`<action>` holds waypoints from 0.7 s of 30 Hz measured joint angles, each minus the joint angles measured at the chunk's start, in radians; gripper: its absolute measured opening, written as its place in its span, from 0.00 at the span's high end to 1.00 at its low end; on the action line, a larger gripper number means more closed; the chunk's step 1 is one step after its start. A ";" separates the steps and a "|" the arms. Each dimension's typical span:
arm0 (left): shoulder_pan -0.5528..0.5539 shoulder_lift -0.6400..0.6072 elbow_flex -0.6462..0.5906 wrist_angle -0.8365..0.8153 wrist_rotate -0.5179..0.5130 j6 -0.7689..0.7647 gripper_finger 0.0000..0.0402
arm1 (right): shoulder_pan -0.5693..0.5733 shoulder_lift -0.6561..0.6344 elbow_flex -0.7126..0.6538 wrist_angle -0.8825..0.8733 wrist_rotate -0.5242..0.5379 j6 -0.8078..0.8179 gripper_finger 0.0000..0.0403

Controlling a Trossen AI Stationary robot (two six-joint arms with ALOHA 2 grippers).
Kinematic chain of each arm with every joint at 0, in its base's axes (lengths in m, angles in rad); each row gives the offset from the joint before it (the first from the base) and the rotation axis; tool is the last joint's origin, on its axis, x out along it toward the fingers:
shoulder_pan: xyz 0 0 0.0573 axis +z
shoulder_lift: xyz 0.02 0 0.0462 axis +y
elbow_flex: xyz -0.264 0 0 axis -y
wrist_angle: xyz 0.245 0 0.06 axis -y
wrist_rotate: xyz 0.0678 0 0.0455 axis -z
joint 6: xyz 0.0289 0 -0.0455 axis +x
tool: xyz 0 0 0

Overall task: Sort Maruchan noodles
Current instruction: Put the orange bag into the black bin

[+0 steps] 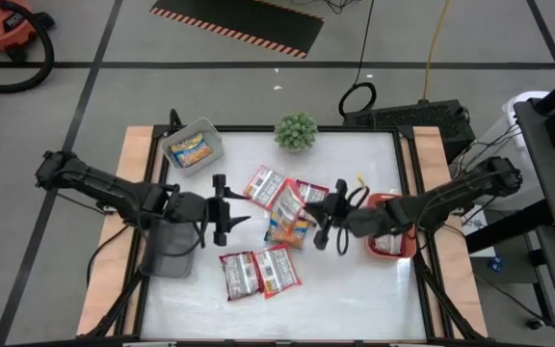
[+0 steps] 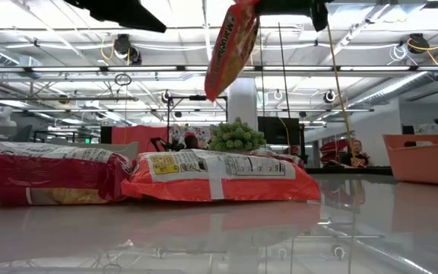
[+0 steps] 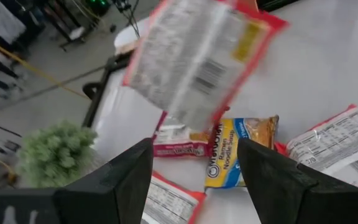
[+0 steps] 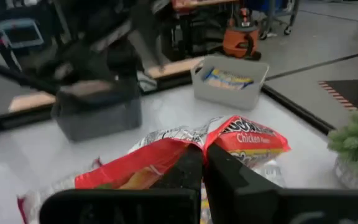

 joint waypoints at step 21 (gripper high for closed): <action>-0.059 0.335 0.000 0.474 -0.276 0.359 0.39 | -0.101 -0.018 0.000 -0.023 -0.086 -0.043 1.00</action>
